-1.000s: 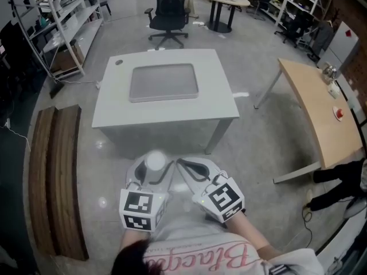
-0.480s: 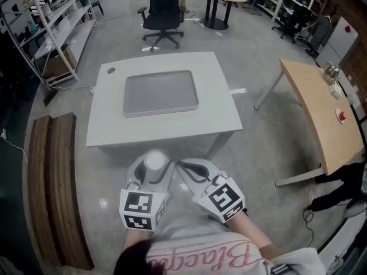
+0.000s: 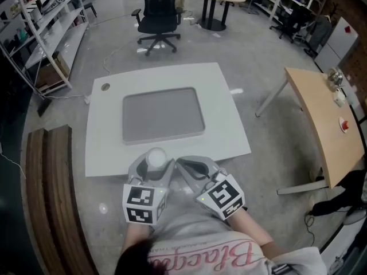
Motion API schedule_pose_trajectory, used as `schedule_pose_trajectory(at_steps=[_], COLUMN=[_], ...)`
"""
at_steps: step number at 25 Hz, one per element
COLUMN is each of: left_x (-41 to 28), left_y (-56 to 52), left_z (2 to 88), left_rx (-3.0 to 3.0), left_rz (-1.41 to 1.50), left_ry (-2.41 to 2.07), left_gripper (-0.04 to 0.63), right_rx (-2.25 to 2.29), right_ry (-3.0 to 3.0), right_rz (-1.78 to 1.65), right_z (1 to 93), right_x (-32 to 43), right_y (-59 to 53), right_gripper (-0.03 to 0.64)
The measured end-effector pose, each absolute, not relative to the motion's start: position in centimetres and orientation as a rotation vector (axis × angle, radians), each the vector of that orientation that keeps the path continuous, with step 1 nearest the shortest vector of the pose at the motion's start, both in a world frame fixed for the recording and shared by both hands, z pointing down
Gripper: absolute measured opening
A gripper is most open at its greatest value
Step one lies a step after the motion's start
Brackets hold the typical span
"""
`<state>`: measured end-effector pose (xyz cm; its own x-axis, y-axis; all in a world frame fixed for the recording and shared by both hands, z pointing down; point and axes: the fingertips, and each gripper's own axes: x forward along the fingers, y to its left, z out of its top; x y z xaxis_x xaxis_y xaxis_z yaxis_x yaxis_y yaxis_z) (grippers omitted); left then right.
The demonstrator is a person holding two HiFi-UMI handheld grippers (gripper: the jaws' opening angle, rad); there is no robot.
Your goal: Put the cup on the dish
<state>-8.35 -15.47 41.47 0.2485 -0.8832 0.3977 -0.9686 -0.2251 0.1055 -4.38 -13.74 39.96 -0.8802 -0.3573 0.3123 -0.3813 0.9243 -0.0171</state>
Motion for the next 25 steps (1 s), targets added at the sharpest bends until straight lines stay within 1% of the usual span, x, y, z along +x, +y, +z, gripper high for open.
schedule_pose_trajectory(at_steps=[11, 19, 25], left_x=[-12.3, -13.6, -13.7], left_y=[-26.4, -33.2, -35.0], left_z=[45.1, 51.7, 55.2], left_rx=[2.236, 2.278, 2.225], left_rz=[0.389, 0.529, 0.507], left_ry=[-1.736, -1.758, -1.708], left_gripper=[0.259, 0.259, 0.259], right_rx=[0.611, 0.575, 0.580], right_ry=[-2.686, -2.638, -2.608], right_rz=[0.250, 0.302, 0.353], right_z=[43.1, 45.3, 47.0], right_x=[-8.5, -8.9, -9.1], right_y=[-23.0, -25.2, -26.4], right_gripper=[0.002, 0.002, 0.002])
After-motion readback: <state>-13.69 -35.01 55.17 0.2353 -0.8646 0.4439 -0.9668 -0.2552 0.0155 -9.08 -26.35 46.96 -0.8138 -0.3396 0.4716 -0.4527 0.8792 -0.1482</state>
